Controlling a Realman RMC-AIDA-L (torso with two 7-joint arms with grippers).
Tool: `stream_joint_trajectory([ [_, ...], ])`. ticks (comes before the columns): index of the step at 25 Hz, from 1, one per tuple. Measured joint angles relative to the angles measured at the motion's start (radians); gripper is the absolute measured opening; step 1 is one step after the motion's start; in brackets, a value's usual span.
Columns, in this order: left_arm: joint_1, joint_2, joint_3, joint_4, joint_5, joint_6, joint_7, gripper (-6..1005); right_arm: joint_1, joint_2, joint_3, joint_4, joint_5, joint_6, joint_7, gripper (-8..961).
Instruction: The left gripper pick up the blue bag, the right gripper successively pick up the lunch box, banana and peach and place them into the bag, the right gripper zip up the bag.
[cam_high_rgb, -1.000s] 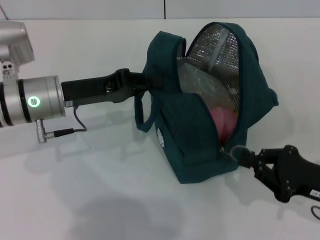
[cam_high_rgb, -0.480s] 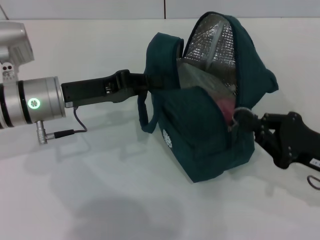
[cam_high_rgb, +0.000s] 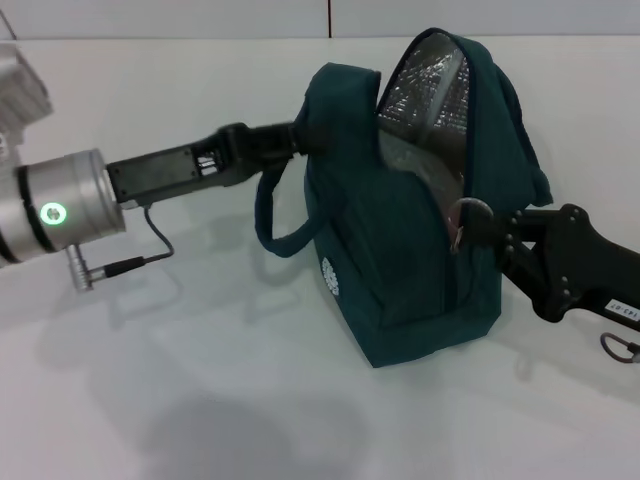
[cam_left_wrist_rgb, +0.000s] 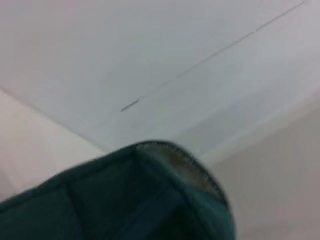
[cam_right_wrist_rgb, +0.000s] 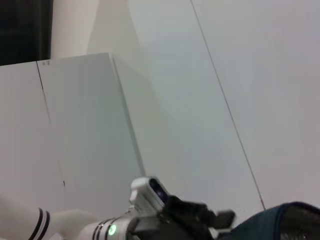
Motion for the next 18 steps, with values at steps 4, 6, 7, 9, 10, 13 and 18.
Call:
stream_joint_trajectory([
  [4,0.041,-0.003,0.0,0.0,-0.091,0.069,0.116,177,-0.002,0.001,0.0,0.0,0.007,-0.002,0.0,5],
  [6,0.059,-0.004,0.001,-0.002,-0.124,0.105,0.172,215,-0.003,0.001,-0.001,-0.002,0.02,-0.003,0.0,5],
  [7,0.059,-0.004,0.001,-0.002,-0.124,0.105,0.172,235,-0.003,0.001,-0.001,-0.004,0.028,-0.003,0.0,5],
  [9,0.077,-0.004,0.001,-0.011,-0.146,0.155,0.242,296,-0.002,0.001,-0.006,-0.006,0.06,-0.009,-0.001,5],
  [10,0.08,-0.004,0.001,-0.018,-0.148,0.174,0.268,337,-0.002,0.001,-0.009,-0.006,0.081,-0.013,-0.001,5],
  [13,0.086,-0.002,0.001,-0.04,-0.148,0.208,0.335,462,0.003,0.001,-0.025,-0.007,0.151,-0.034,0.001,5],
  [18,0.118,-0.001,0.002,-0.05,-0.141,0.27,0.455,666,0.051,0.001,-0.091,-0.008,0.258,-0.039,0.009,5],
])
